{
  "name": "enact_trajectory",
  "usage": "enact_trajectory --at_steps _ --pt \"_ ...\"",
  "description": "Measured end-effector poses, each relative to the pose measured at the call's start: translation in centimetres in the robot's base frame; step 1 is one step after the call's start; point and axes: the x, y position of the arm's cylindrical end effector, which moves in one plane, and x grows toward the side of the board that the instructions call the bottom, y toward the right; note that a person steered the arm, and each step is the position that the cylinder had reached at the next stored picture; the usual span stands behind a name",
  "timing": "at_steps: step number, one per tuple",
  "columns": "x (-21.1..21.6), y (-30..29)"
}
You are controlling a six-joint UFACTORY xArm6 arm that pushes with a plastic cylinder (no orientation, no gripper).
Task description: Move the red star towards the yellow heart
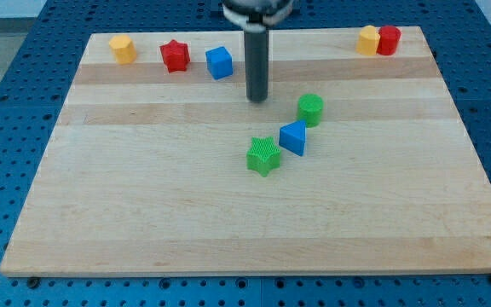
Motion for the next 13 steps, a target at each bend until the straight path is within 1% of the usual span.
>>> enact_trajectory --at_steps 1,2,3,4,5,6,8,9,10,11,12,13 --pt "-9.5 1.8" --pt "-13.2 -5.0" --pt "-13.0 -13.8" --pt "-13.0 -14.5" --pt "-12.1 -14.4" --pt "-13.1 -11.0" --pt "-13.0 -9.0" --pt "-8.6 -9.0" --pt "0.4 -8.9" --pt "3.7 -8.9" --pt "3.7 -9.5" --pt "4.5 -14.6"
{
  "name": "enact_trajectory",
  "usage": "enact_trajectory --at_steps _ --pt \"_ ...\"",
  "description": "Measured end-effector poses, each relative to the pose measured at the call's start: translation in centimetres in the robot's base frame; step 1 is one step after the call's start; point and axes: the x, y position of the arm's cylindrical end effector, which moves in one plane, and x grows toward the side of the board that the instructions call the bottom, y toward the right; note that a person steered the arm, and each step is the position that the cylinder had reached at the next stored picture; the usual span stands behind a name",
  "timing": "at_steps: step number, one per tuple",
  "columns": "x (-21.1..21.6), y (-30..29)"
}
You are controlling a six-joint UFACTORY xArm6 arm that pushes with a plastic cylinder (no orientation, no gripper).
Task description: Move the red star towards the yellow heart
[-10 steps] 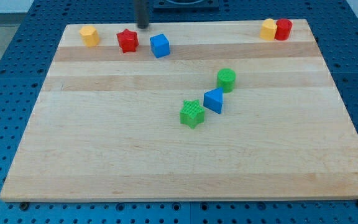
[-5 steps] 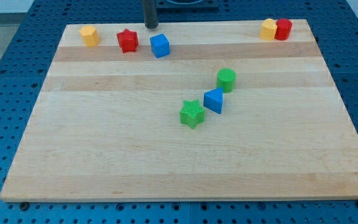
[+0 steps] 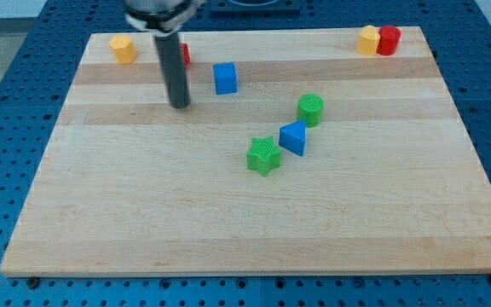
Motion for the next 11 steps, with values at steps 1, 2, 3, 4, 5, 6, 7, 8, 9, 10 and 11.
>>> enact_trajectory --at_steps 1,2,3,4,5,6,7,8,9,10,11 --pt "0.8 -2.0" --pt "-4.4 -1.7" --pt "-7.4 -1.7" --pt "-11.7 -1.7" --pt "-12.0 -2.5" --pt "-15.7 -4.7" --pt "-17.6 -4.3" --pt "-17.0 -4.3" --pt "-14.1 -3.0" --pt "-11.5 2.0" --pt "-10.6 9.4"
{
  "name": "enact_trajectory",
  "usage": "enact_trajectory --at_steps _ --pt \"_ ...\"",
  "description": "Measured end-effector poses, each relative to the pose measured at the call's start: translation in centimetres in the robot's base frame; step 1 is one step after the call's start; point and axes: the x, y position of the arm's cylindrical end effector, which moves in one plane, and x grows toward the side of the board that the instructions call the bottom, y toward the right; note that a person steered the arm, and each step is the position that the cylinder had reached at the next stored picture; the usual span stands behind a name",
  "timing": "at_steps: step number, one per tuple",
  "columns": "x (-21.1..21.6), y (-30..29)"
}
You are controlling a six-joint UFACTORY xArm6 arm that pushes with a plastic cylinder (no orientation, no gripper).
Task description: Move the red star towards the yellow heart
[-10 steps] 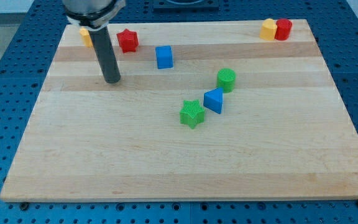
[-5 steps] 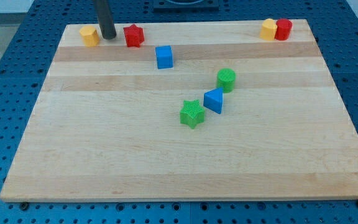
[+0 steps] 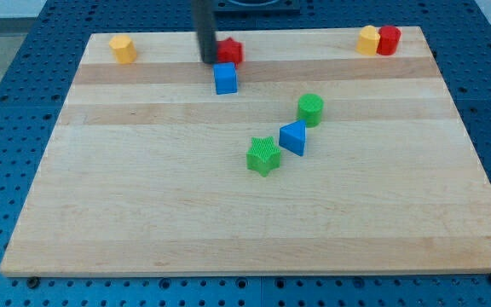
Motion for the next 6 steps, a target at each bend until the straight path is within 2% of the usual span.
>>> enact_trajectory --at_steps 2,5,6 --pt "0.8 13.2" --pt "1.1 15.4" --pt "1.6 12.0"
